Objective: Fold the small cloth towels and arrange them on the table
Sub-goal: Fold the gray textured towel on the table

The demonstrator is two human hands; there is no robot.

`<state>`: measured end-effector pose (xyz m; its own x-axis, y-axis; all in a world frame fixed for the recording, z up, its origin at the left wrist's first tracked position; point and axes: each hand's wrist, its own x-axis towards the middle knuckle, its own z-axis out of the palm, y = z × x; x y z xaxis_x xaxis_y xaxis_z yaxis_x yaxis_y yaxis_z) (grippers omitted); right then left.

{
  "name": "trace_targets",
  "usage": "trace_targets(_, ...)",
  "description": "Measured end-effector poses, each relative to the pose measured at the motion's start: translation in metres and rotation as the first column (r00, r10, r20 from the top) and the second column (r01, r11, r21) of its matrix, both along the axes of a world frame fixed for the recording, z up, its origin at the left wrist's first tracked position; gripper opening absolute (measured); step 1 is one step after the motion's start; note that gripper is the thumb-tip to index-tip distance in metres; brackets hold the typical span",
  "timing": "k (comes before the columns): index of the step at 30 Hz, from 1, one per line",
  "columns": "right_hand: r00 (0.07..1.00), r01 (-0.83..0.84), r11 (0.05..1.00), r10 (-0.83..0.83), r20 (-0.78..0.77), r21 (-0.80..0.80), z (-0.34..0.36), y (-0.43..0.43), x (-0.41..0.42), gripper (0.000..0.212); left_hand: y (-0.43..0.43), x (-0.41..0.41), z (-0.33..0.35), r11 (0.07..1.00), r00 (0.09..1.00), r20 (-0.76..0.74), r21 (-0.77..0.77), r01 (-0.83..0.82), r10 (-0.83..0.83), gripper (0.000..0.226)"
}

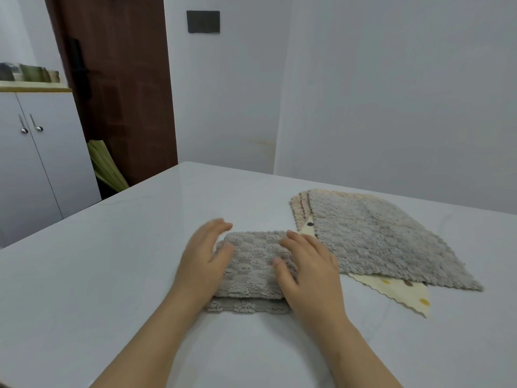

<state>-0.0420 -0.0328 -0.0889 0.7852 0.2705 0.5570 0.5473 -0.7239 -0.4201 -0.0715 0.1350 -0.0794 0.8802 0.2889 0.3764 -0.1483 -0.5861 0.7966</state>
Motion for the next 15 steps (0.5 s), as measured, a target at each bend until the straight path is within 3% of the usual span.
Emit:
trace_targets(2,0.984,-0.057,0.988,0.031,-0.176,-0.146,-0.002,-0.002,0.002,0.078,-0.005,-0.002,-0.008,0.967,0.979,-0.188,0.226,0.117,-0.075,0.06)
trace_targets(4,0.946,-0.107,0.969,0.029,-0.324,-0.223,-0.005,-0.005,0.006,0.067,-0.005,0.0,-0.016,0.893,0.94,-0.342,0.419,0.163,-0.011,0.051)
trace_targets(6,0.916,-0.12,0.964,0.015,-0.402,-0.237,-0.005,-0.007,0.008,0.055,-0.007,0.0,-0.017,0.865,0.918,-0.396,0.468,0.18,0.024,0.047)
trace_targets(12,0.89,-0.055,0.954,-0.087,-0.447,-0.296,-0.008,0.002,0.005,0.054,-0.01,-0.001,-0.017,0.764,0.911,-0.403,0.612,0.202,0.082,0.048)
trace_targets(15,0.893,-0.035,0.966,-0.086,-0.443,-0.258,-0.01,0.003,0.0,0.054,-0.01,-0.005,-0.018,0.779,0.912,-0.404,0.592,0.207,0.065,0.048)
